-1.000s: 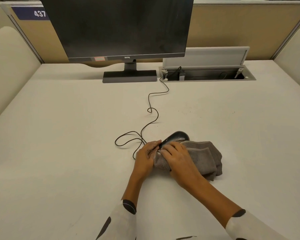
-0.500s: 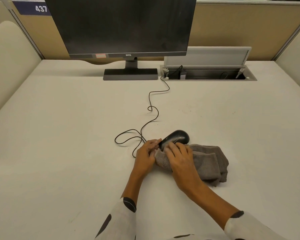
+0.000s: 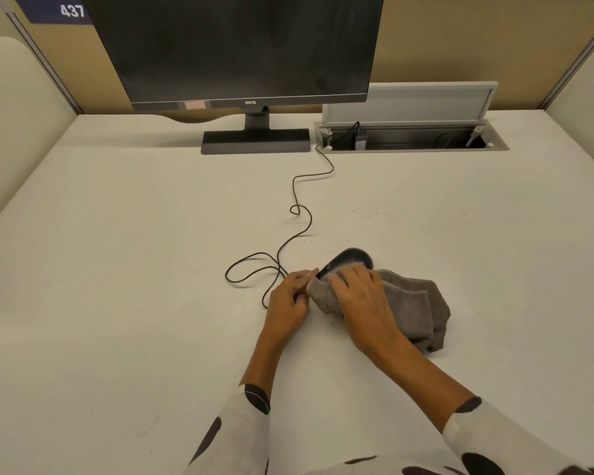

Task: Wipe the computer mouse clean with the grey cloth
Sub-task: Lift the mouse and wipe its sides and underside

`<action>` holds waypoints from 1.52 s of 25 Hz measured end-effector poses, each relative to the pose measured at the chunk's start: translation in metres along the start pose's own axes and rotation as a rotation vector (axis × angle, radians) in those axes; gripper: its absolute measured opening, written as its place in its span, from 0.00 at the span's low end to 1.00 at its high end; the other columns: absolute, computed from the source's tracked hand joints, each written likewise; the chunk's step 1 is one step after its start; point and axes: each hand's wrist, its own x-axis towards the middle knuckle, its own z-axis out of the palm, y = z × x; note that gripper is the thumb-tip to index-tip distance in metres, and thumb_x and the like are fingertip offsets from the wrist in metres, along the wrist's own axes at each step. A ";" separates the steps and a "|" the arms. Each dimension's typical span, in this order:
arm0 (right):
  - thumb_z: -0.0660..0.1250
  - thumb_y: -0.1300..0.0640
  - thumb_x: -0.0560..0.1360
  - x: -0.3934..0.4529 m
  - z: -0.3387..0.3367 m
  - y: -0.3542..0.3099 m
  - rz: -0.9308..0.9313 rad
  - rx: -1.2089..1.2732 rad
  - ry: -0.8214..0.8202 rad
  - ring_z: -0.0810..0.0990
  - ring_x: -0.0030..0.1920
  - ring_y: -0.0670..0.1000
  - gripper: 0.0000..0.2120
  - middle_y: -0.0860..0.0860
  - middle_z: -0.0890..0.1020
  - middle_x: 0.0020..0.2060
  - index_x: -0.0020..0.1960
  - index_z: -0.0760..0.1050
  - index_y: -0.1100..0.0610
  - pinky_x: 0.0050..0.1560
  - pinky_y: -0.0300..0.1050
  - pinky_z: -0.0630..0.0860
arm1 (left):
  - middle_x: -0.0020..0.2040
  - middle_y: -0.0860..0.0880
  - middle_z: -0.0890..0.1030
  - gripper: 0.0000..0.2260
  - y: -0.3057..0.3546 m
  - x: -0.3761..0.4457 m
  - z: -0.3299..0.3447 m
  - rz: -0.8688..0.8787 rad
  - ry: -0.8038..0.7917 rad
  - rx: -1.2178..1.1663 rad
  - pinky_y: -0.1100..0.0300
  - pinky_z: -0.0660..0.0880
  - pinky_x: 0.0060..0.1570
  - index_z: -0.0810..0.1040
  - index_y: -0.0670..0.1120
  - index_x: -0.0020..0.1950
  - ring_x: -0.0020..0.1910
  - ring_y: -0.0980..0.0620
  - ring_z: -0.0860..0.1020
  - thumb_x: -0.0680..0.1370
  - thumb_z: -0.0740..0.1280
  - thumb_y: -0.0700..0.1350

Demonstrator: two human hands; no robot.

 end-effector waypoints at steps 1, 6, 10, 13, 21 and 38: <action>0.73 0.74 0.60 0.000 0.000 0.003 0.047 0.003 0.012 0.76 0.51 0.59 0.24 0.59 0.79 0.49 0.54 0.77 0.62 0.50 0.53 0.75 | 0.60 0.44 0.77 0.19 0.000 0.000 0.000 0.003 -0.003 0.009 0.78 0.67 0.55 0.74 0.41 0.63 0.59 0.53 0.74 0.75 0.57 0.29; 0.71 0.75 0.59 -0.008 0.004 0.006 0.084 -0.021 0.007 0.74 0.54 0.59 0.29 0.60 0.77 0.53 0.59 0.73 0.64 0.52 0.53 0.74 | 0.60 0.46 0.76 0.19 -0.002 0.001 0.000 -0.005 -0.025 -0.009 0.79 0.67 0.54 0.73 0.42 0.65 0.56 0.58 0.73 0.76 0.58 0.30; 0.71 0.75 0.56 -0.021 0.012 -0.007 -0.066 -0.028 0.005 0.77 0.48 0.57 0.27 0.57 0.79 0.47 0.54 0.75 0.64 0.49 0.52 0.76 | 0.60 0.49 0.76 0.19 -0.004 0.001 0.000 -0.033 -0.022 -0.053 0.78 0.68 0.54 0.73 0.45 0.65 0.56 0.62 0.73 0.76 0.58 0.31; 0.72 0.73 0.58 -0.011 0.011 -0.007 -0.096 -0.029 0.006 0.76 0.47 0.55 0.22 0.56 0.78 0.46 0.50 0.76 0.63 0.47 0.50 0.75 | 0.59 0.49 0.76 0.20 -0.005 0.001 0.000 -0.040 -0.030 -0.064 0.76 0.69 0.54 0.73 0.45 0.64 0.55 0.63 0.73 0.76 0.58 0.31; 0.66 0.71 0.68 0.004 0.005 0.006 -0.077 0.134 -0.045 0.70 0.54 0.57 0.19 0.57 0.74 0.54 0.58 0.72 0.61 0.53 0.50 0.69 | 0.58 0.49 0.76 0.18 -0.004 0.001 0.000 -0.033 -0.029 -0.085 0.76 0.71 0.52 0.74 0.45 0.64 0.56 0.59 0.74 0.77 0.58 0.32; 0.62 0.33 0.69 0.047 0.019 -0.006 0.206 0.061 -0.206 0.48 0.73 0.65 0.42 0.56 0.52 0.75 0.74 0.48 0.51 0.63 0.76 0.55 | 0.66 0.51 0.73 0.26 -0.008 0.006 -0.005 -0.213 -0.124 -0.361 0.61 0.68 0.65 0.62 0.50 0.72 0.64 0.58 0.72 0.76 0.57 0.33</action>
